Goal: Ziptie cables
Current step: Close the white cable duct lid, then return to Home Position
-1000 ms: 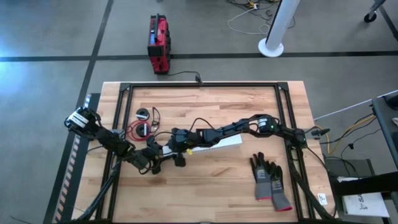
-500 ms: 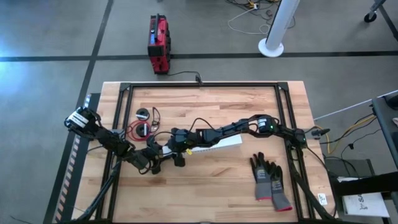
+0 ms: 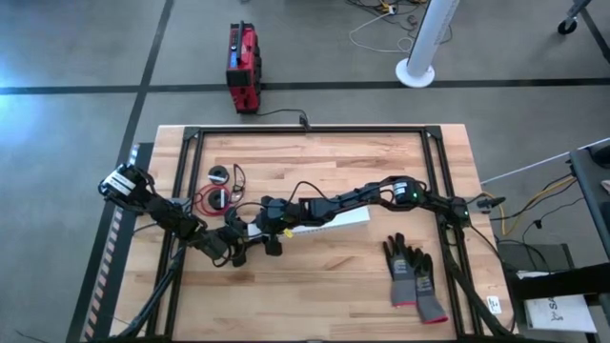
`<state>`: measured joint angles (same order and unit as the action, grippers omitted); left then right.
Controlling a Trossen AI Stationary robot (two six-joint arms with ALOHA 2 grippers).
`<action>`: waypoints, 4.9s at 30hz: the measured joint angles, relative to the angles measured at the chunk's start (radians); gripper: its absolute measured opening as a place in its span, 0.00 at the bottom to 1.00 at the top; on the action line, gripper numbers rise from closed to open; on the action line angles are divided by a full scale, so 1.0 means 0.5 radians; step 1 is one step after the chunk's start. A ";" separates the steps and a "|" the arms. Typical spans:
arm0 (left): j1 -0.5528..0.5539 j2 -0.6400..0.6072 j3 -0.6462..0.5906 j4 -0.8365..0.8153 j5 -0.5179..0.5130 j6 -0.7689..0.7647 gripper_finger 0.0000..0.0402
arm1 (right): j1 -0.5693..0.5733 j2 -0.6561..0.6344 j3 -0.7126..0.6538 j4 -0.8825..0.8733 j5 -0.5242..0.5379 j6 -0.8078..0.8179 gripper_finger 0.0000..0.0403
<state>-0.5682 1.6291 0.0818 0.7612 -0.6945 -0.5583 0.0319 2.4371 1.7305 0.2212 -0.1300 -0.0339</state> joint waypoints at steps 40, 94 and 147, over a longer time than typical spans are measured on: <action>0.003 -0.298 -0.008 -0.108 0.178 0.003 0.75 | 0.000 -0.331 -0.020 -0.211 -0.018 -0.335 0.81; 0.228 -3.223 -0.009 -1.488 0.346 1.285 0.27 | -0.047 -4.655 -3.289 -0.377 0.583 0.067 0.09; 0.531 -2.885 -0.123 -1.179 0.803 0.762 0.01 | -0.047 -4.752 -3.438 -0.389 0.142 0.168 0.00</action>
<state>-0.3027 0.1867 0.0204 0.1718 -0.2928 -0.1774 0.0083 0.0608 0.0113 0.0265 -0.0589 0.0502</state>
